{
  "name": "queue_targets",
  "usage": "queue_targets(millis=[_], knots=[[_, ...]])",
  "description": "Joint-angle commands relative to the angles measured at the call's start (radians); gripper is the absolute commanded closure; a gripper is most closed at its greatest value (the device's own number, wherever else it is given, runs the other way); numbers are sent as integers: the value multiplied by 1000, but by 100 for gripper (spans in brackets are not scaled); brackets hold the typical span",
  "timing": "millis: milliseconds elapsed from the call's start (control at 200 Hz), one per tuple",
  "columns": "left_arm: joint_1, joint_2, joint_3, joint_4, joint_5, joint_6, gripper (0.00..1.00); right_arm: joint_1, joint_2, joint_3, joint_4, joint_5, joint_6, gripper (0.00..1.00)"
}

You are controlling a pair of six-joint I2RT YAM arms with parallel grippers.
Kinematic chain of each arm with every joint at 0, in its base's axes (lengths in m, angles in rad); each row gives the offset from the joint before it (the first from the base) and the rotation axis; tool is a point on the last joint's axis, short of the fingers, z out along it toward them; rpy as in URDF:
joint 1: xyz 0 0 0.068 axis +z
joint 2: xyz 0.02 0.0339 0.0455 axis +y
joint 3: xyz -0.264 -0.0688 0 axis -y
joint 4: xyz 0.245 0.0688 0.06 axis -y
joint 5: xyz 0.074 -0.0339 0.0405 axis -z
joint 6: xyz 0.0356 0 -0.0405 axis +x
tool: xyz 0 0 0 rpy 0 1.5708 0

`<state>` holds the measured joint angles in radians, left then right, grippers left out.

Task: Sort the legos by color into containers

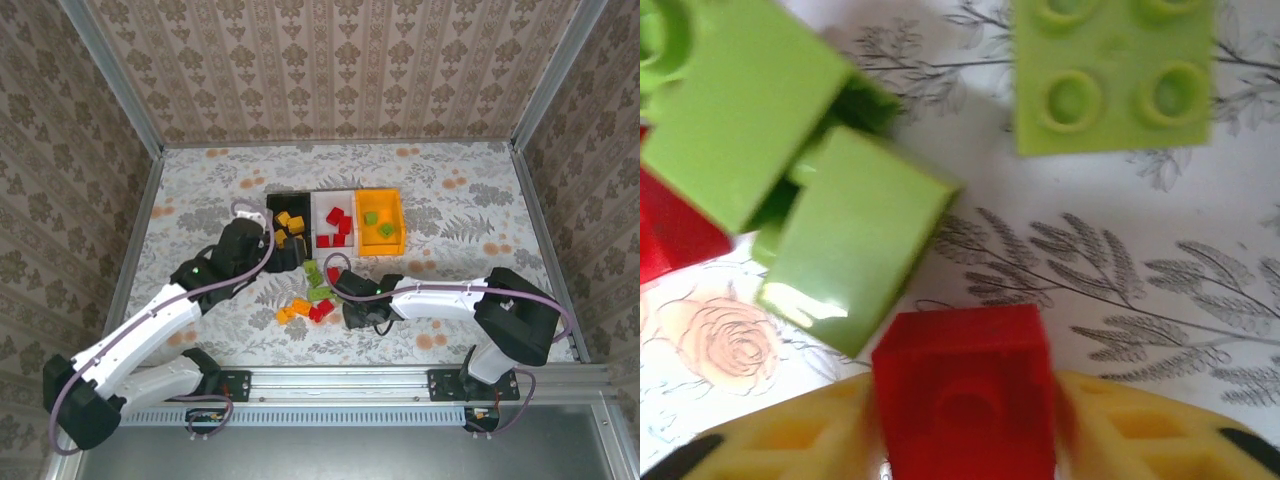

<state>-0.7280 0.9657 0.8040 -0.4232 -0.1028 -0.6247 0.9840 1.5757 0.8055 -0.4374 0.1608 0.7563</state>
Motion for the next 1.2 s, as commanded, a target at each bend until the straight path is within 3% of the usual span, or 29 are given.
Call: queue_targets(millis=[0,165,305,395,660,915,990,1095,1195], knots=[[-3,-58,-70,-52,-60,-62,0,-7,4,8,22,29,14,62],[22,-130,-166,-72,-50,-93,0,-22,-105,24,-46,46,-33,73],[33,-185,-211,-88,-42,-98,0,-73,-223,100,-128,38,-96,75],[35,-204,-228,-98,-28,-102,0,-134,-217,193,-142,0,-147,75],[33,-218,-255,-110,18,-118,0,-298,115,544,-125,-50,-208,73],[23,-219,-267,-115,47,-116,0,-370,423,875,-214,-21,-226,71],[21,-219,-275,-114,54,-118,0,-379,467,931,-241,-18,-226,67],[18,-217,-281,-113,62,-116,0,-381,481,972,-255,-24,-226,48],[16,-211,-283,-103,71,-112,0,-381,449,983,-256,-27,-227,39]])
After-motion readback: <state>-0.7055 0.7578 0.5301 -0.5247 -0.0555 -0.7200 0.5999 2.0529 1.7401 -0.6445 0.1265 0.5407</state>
